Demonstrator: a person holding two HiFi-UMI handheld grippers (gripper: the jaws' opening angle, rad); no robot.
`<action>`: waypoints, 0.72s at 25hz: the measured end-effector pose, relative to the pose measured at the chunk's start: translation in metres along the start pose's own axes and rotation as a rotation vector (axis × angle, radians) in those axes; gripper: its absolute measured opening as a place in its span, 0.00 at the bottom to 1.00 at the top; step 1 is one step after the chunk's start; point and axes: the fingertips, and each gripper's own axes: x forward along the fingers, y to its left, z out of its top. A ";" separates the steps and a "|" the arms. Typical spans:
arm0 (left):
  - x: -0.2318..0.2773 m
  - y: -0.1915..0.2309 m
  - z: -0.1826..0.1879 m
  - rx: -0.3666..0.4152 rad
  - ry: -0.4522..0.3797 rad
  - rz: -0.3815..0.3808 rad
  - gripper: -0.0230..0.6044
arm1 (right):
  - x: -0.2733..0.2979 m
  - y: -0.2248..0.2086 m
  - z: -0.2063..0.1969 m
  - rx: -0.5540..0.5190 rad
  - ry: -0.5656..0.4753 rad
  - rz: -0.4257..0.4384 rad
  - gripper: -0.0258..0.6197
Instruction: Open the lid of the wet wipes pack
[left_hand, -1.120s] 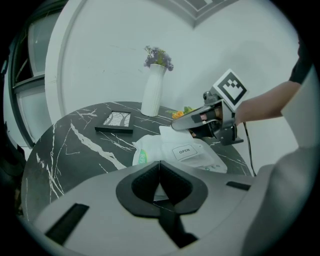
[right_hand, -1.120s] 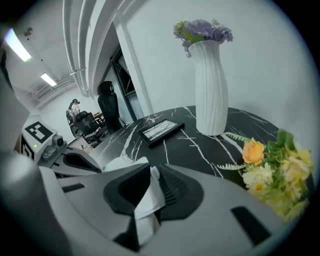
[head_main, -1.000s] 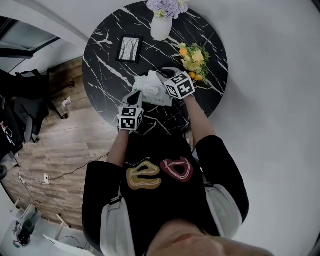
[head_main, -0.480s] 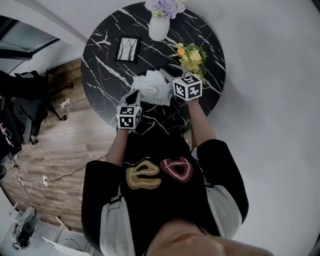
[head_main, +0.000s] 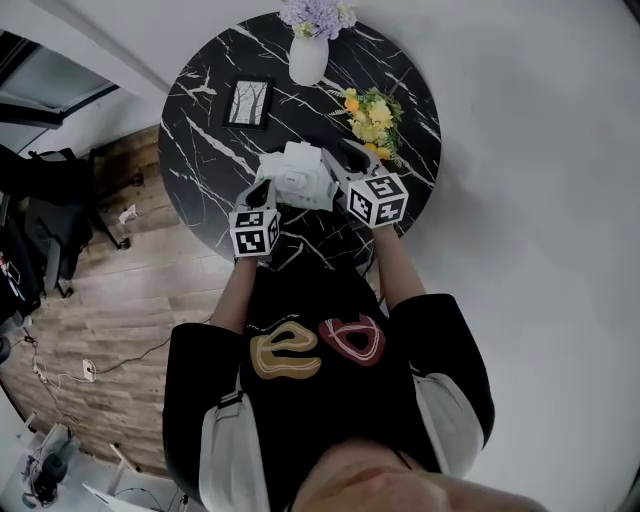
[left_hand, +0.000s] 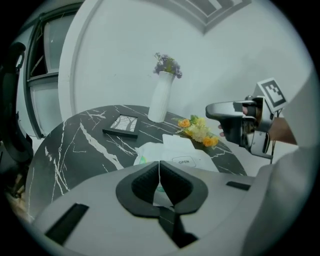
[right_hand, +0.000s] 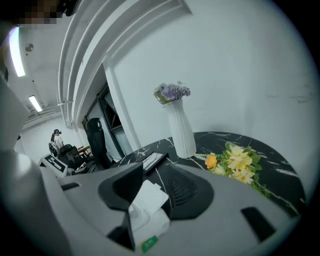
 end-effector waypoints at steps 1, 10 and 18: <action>-0.002 -0.003 0.004 -0.002 -0.016 -0.001 0.07 | -0.004 0.003 0.001 -0.012 -0.007 -0.003 0.28; -0.031 -0.036 0.035 0.021 -0.160 -0.036 0.07 | -0.041 0.033 -0.002 -0.106 -0.043 -0.005 0.28; -0.059 -0.065 0.054 0.041 -0.263 -0.052 0.07 | -0.069 0.047 -0.015 -0.124 -0.056 -0.010 0.28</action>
